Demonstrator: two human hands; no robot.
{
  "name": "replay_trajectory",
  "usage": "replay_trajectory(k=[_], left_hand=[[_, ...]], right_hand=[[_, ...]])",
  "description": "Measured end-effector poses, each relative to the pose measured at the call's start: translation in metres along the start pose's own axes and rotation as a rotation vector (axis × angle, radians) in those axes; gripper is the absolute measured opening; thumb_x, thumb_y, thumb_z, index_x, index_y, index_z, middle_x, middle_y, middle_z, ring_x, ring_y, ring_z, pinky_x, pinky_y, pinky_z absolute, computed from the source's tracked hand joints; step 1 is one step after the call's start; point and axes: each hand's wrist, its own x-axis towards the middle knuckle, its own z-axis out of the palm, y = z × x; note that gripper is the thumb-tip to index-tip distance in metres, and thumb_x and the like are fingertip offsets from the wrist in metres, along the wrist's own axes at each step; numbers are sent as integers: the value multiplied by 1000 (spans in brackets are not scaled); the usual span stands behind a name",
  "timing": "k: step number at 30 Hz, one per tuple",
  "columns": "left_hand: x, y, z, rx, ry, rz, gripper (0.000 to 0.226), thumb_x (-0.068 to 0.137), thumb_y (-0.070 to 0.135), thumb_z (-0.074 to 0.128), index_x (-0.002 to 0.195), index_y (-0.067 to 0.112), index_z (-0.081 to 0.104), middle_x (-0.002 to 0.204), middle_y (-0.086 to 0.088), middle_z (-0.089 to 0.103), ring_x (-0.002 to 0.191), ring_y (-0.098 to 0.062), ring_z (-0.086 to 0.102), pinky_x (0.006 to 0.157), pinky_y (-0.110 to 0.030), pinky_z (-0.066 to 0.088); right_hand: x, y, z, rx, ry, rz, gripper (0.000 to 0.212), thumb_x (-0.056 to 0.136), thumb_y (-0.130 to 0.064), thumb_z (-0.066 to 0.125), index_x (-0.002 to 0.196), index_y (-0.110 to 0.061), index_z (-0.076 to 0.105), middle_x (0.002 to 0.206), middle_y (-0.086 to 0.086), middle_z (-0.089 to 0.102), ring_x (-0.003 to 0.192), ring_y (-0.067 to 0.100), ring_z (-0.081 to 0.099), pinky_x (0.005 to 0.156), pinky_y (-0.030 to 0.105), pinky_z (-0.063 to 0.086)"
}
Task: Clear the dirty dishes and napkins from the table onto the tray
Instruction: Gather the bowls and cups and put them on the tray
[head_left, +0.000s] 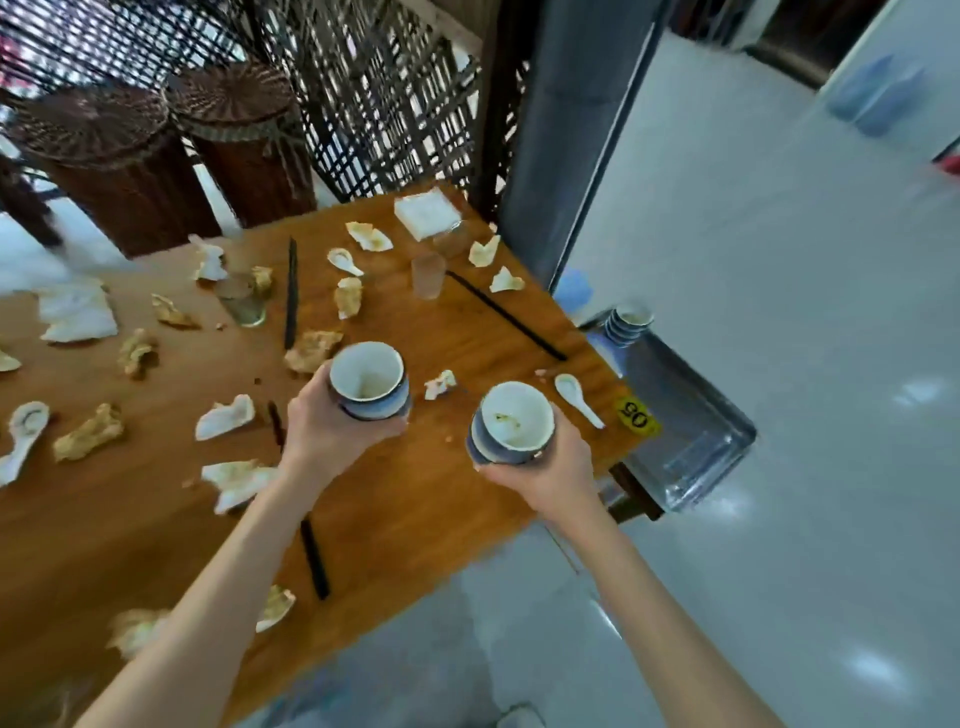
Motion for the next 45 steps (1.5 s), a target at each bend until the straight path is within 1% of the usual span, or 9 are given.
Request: replay_trajectory(k=[5, 8, 11, 17, 22, 26, 29, 32, 45], left_hand=[[-28, 49, 91, -92, -66, -15, 81, 41, 41, 90, 113, 35, 53, 102, 20, 59, 96, -2, 53, 76, -12, 40], [-30, 80, 141, -119, -87, -36, 77, 42, 33, 92, 109, 34, 53, 97, 23, 59, 94, -4, 55, 65, -3, 39], [-25, 106, 189, -160, -97, -41, 76, 43, 29, 93, 107, 34, 52, 97, 22, 59, 93, -3, 55, 68, -4, 39], [7, 147, 275, -168, -98, -20, 72, 44, 30, 92, 103, 38, 52, 88, 30, 55, 80, 10, 54, 60, 0, 36], [46, 167, 340, -156, -73, -50, 76, 44, 28, 93, 110, 33, 55, 97, 16, 59, 92, -7, 55, 73, -14, 39], [70, 176, 381, -154, -57, -95, 77, 40, 29, 92, 109, 33, 57, 98, 15, 62, 92, -7, 57, 77, -19, 41], [78, 183, 407, -169, -21, -155, 76, 39, 26, 92, 105, 37, 55, 92, 23, 61, 89, -1, 55, 72, -10, 38], [82, 188, 433, -175, 22, -218, 75, 39, 23, 92, 101, 41, 52, 85, 31, 56, 80, 5, 52, 63, -1, 36], [56, 136, 563, -174, 303, -486, 75, 43, 21, 93, 108, 28, 56, 95, 16, 61, 88, -7, 57, 67, -10, 40]], right_hand=[[-2, 39, -95, -34, 72, 19, 68, 41, -23, 90, 95, -42, 54, 91, -26, 62, 88, -10, 58, 76, 13, 48], [7, 56, -144, -82, 123, 22, 68, 40, -28, 90, 91, -49, 51, 84, -36, 58, 83, -23, 53, 68, 1, 40], [27, 71, -186, -82, 139, 53, 66, 41, -31, 89, 91, -50, 51, 86, -39, 59, 87, -19, 54, 70, 3, 41], [93, 102, -256, -66, 173, 79, 62, 39, -31, 83, 96, -36, 58, 91, -17, 67, 90, 5, 63, 80, 29, 51], [155, 126, -298, -99, 169, 125, 56, 38, -28, 82, 85, -41, 54, 83, -39, 60, 78, -17, 56, 62, 0, 39], [200, 150, -318, -106, 151, 169, 59, 39, -24, 87, 85, -41, 54, 81, -31, 63, 79, -15, 56, 61, 1, 40], [233, 172, -328, -118, 112, 190, 61, 43, -16, 90, 87, -39, 55, 84, -23, 64, 81, -9, 59, 68, 13, 45], [265, 194, -332, -131, 65, 188, 63, 42, -16, 90, 86, -42, 54, 79, -28, 63, 79, -14, 58, 62, 6, 42], [363, 307, -342, -192, -377, 52, 61, 45, -28, 87, 91, -49, 52, 91, -38, 59, 84, -15, 56, 65, 4, 41]])
